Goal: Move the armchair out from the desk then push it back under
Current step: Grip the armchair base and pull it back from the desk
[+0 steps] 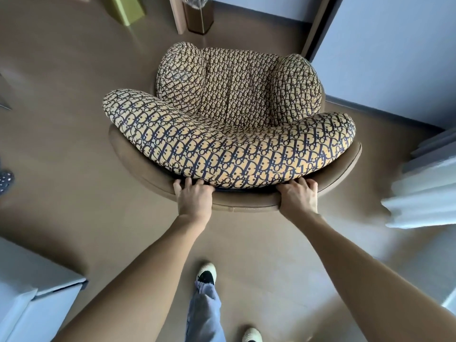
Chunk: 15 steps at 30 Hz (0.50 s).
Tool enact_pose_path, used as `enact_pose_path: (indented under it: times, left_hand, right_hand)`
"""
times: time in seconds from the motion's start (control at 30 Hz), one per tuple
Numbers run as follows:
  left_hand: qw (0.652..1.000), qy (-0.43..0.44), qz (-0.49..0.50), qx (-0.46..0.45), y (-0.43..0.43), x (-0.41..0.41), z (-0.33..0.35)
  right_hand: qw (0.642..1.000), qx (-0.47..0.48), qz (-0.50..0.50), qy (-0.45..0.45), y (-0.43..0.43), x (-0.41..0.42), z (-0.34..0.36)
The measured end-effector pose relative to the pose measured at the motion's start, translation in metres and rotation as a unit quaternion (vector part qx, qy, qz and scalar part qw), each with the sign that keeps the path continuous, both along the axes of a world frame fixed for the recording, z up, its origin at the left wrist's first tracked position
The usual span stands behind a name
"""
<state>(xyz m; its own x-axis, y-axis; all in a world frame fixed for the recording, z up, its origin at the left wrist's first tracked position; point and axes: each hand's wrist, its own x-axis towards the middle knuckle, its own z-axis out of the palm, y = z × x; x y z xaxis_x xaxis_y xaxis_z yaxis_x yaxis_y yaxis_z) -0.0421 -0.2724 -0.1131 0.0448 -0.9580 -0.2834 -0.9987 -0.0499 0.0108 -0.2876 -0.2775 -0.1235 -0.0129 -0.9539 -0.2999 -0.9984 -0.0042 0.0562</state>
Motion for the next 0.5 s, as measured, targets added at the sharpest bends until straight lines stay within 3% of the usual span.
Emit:
enact_pose_path:
  times: [0.5]
  left_hand:
    - [1.0, -0.018, -0.004, -0.004, -0.195, 0.017, -0.009]
  right_hand:
    - [0.999, -0.041, -0.026, 0.002, -0.175, 0.019, -0.009]
